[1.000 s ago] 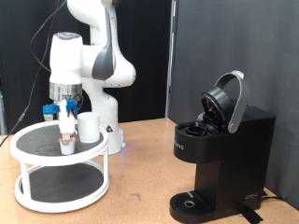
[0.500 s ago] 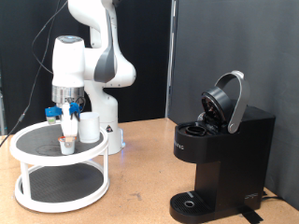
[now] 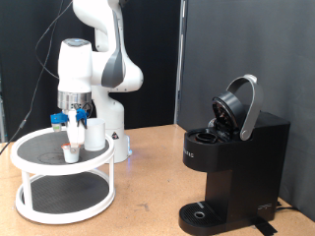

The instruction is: Make a cup of coffee with the keurig machine

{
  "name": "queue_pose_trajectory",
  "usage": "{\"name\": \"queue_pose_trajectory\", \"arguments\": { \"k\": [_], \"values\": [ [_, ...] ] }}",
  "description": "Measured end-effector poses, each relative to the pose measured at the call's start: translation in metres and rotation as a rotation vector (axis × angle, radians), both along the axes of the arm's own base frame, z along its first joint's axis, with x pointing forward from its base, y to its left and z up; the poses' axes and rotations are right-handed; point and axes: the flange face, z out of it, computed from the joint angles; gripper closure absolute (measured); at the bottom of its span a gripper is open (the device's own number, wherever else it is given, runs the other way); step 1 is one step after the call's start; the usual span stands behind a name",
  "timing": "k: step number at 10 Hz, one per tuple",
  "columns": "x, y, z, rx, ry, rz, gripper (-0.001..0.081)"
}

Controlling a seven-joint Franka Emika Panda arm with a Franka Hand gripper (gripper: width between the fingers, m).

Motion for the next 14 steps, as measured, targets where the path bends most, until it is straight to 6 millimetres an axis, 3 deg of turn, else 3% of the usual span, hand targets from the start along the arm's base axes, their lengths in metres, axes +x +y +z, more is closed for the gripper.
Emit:
{"name": "queue_pose_trajectory", "arguments": {
  "k": [3, 8, 11, 14],
  "values": [
    [-0.003, 0.001, 0.006, 0.041, 0.024, -0.019, 0.0438],
    [-0.012, -0.003, 0.066, 0.13, 0.021, 0.015, 0.0438],
    [-0.012, 0.0, 0.066, 0.206, 0.01, -0.003, 0.0438],
    [0.01, 0.027, 0.091, 0.401, -0.085, 0.023, 0.0438]
  ]
}}
